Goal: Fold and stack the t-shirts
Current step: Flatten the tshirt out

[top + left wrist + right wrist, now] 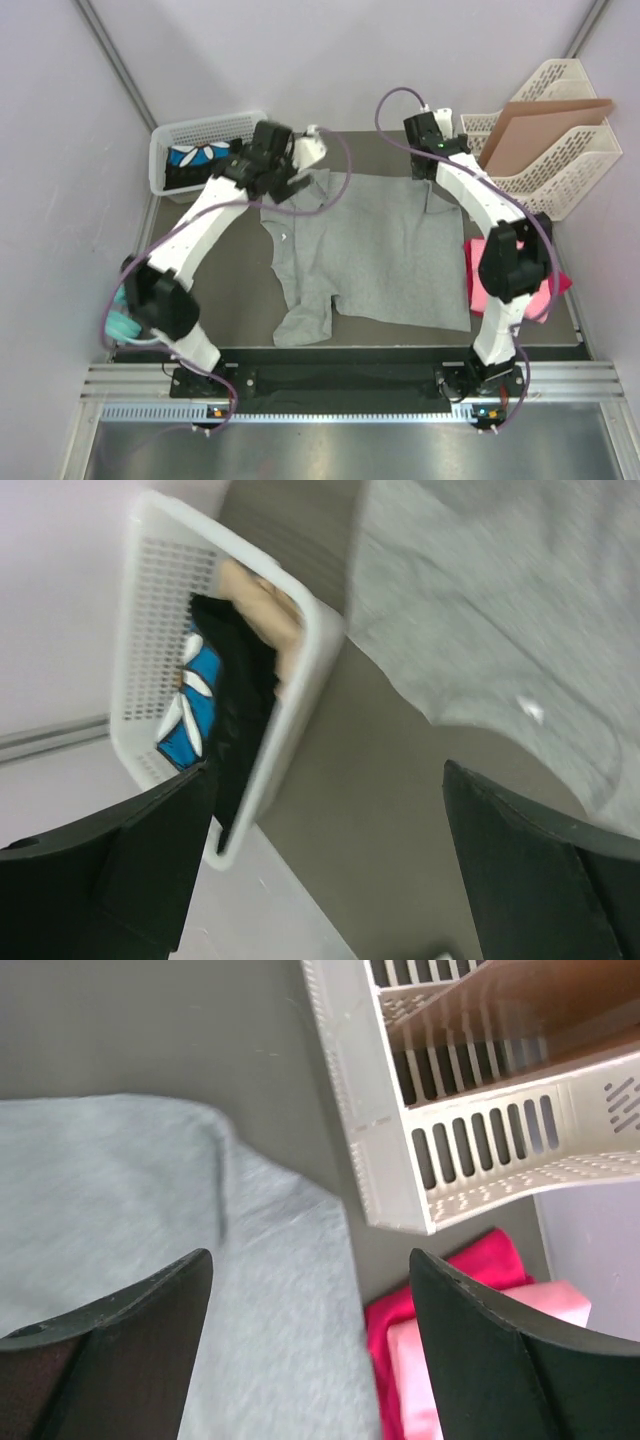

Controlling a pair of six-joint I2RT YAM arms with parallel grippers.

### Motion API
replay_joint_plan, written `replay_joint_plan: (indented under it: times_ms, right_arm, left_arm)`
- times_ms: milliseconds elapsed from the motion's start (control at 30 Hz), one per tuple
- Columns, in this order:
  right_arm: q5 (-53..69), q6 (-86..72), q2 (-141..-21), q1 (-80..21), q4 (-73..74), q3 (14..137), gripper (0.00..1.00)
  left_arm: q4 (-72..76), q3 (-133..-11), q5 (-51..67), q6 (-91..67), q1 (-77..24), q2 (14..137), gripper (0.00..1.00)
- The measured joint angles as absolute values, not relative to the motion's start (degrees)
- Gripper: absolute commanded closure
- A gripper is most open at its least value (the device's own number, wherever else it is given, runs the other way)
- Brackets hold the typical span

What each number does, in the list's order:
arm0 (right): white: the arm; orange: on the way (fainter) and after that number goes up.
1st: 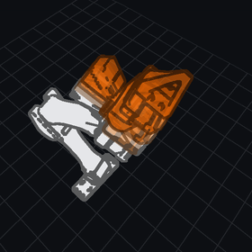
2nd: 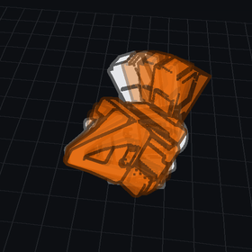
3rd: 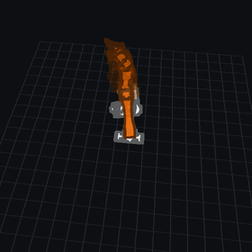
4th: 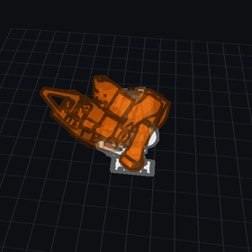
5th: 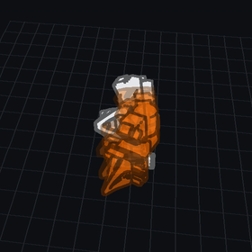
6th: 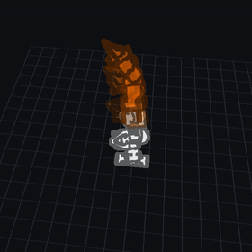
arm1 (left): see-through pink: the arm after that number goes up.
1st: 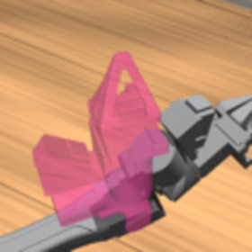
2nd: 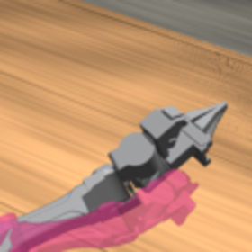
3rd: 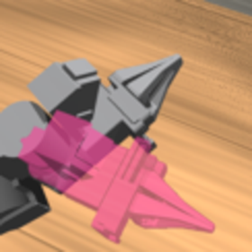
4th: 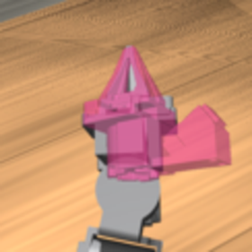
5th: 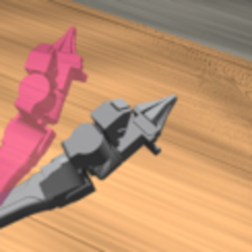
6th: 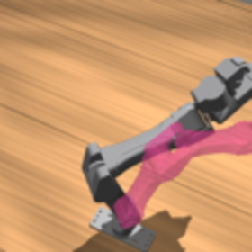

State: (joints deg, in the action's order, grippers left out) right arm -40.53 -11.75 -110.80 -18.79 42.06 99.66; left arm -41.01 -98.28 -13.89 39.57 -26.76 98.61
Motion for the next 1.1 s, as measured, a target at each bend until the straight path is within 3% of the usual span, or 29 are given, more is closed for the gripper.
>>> replay_joint_plan:
  times_ms: [133, 300, 567, 833, 1100]
  right_arm:
    - [-38.3, -14.2, -98.7, -24.4, 41.2, 93.5, 0.23]
    - [-34.6, -18.3, -89.7, -29.6, 40.2, 81.7, 0.26]
    - [-31.5, -23.3, -90.5, -31.2, 40.3, 65.6, 0.28]
    - [-31.4, -24.9, -92.4, -31.9, 38.9, 64.9, 0.28]
    - [-31.4, -25.1, -94.3, -31.9, 38.6, 64.5, 0.28]
  left_arm:
    - [-39.7, -75.1, -12.8, 42.4, -28.8, 82.0, 0.03]
    - [-40.0, -60.7, -13.0, 44.4, -29.2, 83.2, 0.05]
    - [-34.7, -59.6, -13.9, 44.3, -29.2, 90.9, 0.09]
    - [-34.6, -67.3, -7.0, 40.4, -29.2, 94.2, 0.1]
    - [-36.5, -65.9, -0.5, 38.9, -29.4, 94.3, 0.11]
